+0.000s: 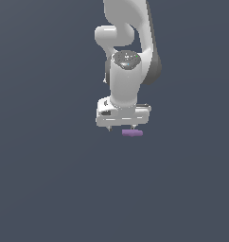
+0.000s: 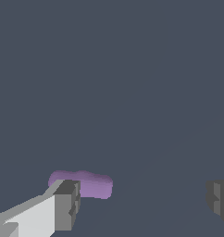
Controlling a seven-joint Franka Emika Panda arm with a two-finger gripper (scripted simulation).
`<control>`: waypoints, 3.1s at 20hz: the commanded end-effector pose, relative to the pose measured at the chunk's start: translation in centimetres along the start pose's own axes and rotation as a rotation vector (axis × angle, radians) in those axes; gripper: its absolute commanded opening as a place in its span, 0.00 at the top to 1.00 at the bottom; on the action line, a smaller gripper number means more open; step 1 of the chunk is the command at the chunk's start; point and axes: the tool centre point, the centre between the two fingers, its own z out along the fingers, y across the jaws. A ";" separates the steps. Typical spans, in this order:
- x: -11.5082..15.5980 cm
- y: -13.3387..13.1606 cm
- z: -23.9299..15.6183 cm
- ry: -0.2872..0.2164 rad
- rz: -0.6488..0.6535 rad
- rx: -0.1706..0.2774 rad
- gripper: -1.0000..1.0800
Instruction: Pick up the object and move it to a goal position.
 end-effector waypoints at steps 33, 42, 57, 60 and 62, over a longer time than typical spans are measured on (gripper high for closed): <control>-1.8 -0.1 3.5 -0.032 -0.327 -0.018 0.04; -3.1 -2.0 5.7 -0.036 -0.617 -0.015 0.04; -5.6 -5.4 9.0 -0.032 -1.108 0.003 0.04; -6.2 -6.1 9.6 -0.029 -1.201 0.008 0.04; -6.5 -6.5 9.9 -0.027 -1.254 0.010 0.04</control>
